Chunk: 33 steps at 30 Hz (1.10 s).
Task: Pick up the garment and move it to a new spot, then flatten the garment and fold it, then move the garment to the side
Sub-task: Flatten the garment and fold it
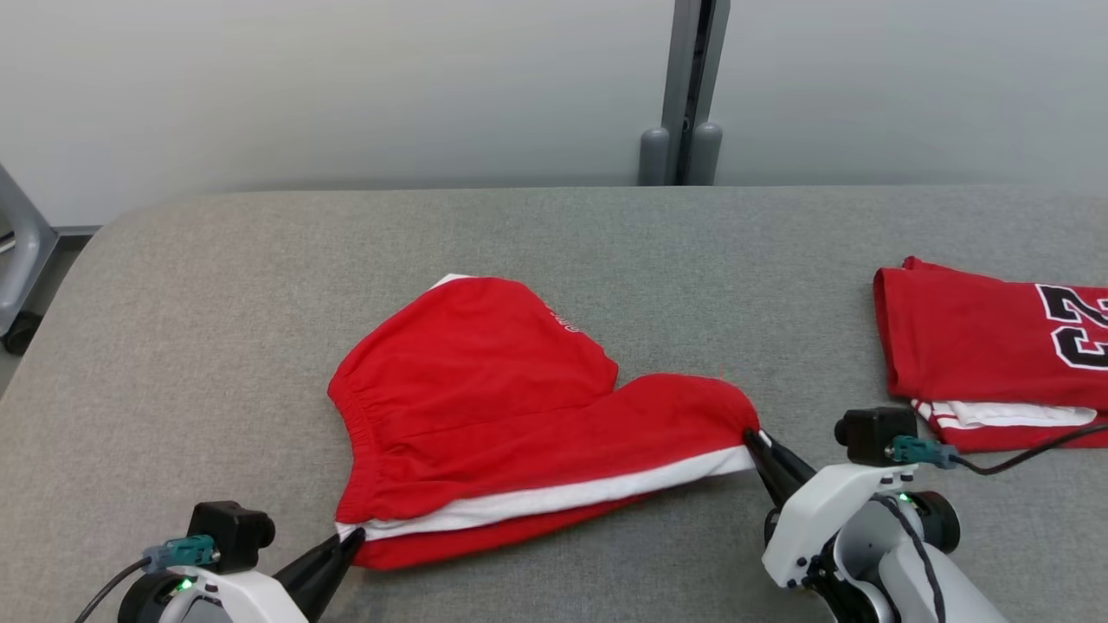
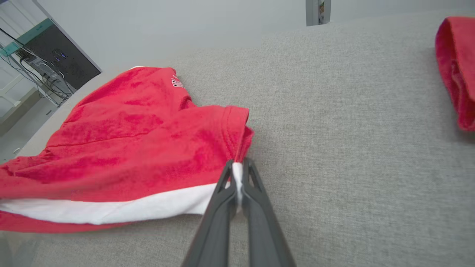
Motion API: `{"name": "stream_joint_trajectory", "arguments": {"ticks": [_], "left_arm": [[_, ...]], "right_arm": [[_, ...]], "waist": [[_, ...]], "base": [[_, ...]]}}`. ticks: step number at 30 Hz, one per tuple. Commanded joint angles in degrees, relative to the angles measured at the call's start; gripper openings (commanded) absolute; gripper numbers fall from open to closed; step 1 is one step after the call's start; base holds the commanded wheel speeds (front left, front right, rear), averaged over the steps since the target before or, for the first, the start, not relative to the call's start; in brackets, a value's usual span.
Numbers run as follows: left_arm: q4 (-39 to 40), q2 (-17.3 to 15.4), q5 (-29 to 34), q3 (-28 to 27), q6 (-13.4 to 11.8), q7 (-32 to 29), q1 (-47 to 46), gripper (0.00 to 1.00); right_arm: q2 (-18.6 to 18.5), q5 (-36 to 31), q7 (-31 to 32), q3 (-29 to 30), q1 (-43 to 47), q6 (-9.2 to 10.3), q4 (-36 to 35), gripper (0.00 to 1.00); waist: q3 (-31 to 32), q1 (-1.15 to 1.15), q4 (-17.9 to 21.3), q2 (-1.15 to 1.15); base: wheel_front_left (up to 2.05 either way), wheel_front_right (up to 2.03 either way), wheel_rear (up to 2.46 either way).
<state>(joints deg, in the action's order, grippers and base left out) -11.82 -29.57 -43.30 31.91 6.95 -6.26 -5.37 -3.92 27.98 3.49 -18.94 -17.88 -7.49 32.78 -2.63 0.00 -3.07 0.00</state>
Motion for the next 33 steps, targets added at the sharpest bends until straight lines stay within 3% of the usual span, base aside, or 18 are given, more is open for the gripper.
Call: {"name": "stream_joint_trajectory", "arguments": {"ticks": [1, 8, 13, 20, 27, 33], "left_arm": [[1.1, -0.6, -0.4, -0.4, -0.5, -0.4, 0.1, 0.0], [6.2, -4.6, -0.3, -0.8, 0.0, -3.8, -4.7, 0.0], [7.3, -8.6, -1.2, -1.2, 0.5, -7.2, -14.9, 0.0], [7.3, -15.2, -4.7, 3.9, 0.5, -9.9, -35.3, 0.0], [4.1, -18.9, -8.3, 9.5, 0.6, -9.4, -53.4, 0.0], [-0.6, -19.7, -11.4, 14.7, 0.5, -7.1, -69.2, 0.0]], "right_arm": [[-0.7, 0.9, -0.3, 0.2, 0.7, -0.01, -1.5, 0.0], [-0.5, 7.4, 1.2, 0.7, -2.2, -0.01, -8.6, 0.0], [-0.6, 10.8, 2.4, 1.9, -9.9, -0.01, -10.6, 0.0], [0.0, 8.8, -0.3, 1.6, -27.3, -0.01, -7.5, 0.0], [0.6, 7.2, -3.2, 1.6, -43.3, -0.01, -2.1, 0.0], [0.8, 3.7, -7.0, 2.3, -57.7, -0.01, 4.4, 0.0]], "waist": [[0.5, 0.0, 0.6, 0.0], [-1.1, 0.0, 2.2, 0.0], [-5.6, 0.0, 3.3, 0.0], [-15.1, 0.0, 5.0, 0.0], [-22.5, 0.0, 6.1, 0.0], [-27.3, 0.0, 6.6, 0.0]], "base": [[0.0, 0.0, 0.0], [0.0, 0.0, 0.0], [0.0, 0.0, 0.0], [0.0, 0.0, 0.0], [0.0, 0.0, 0.0], [0.0, 0.0, 0.0]]}}
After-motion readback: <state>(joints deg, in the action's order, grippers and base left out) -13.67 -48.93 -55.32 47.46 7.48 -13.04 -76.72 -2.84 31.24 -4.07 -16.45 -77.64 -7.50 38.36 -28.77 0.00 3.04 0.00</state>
